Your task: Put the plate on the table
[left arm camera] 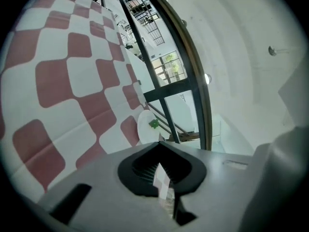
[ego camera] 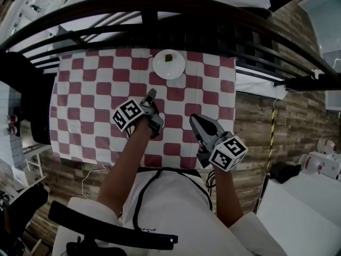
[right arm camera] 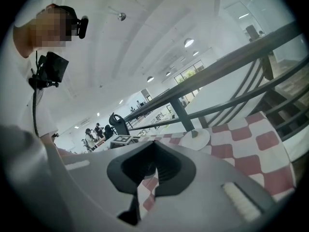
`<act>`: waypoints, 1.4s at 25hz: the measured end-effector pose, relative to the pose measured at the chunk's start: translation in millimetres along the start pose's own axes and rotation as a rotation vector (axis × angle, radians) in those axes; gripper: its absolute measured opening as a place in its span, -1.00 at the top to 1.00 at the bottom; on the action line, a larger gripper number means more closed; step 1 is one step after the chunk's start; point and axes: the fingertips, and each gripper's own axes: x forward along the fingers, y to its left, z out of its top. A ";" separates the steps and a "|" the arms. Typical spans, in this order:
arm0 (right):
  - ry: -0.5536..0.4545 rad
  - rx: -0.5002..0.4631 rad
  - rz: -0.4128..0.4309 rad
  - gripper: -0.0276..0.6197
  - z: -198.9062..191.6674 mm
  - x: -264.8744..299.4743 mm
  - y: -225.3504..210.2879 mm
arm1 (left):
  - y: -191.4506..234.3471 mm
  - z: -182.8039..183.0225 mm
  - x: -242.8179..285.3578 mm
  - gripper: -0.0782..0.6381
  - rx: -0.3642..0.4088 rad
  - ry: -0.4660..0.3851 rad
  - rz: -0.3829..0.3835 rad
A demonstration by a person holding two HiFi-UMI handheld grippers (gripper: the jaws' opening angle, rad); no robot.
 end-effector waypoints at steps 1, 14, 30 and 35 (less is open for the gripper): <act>-0.003 -0.001 -0.003 0.89 2.8 -1.6 5.4 | -3.8 -1.1 -10.3 0.76 0.007 0.008 -0.002; -0.043 -0.023 -0.023 0.89 2.7 -28.2 59.1 | -50.8 -13.6 -129.9 0.76 0.131 0.074 -0.093; -0.060 -0.055 -0.025 0.89 -1.7 -44.1 87.9 | -76.1 -23.3 -203.5 0.76 0.390 0.107 -0.179; -0.060 -0.064 -0.024 0.89 0.3 -40.1 91.4 | -80.0 -19.6 -201.1 0.76 0.402 0.110 -0.184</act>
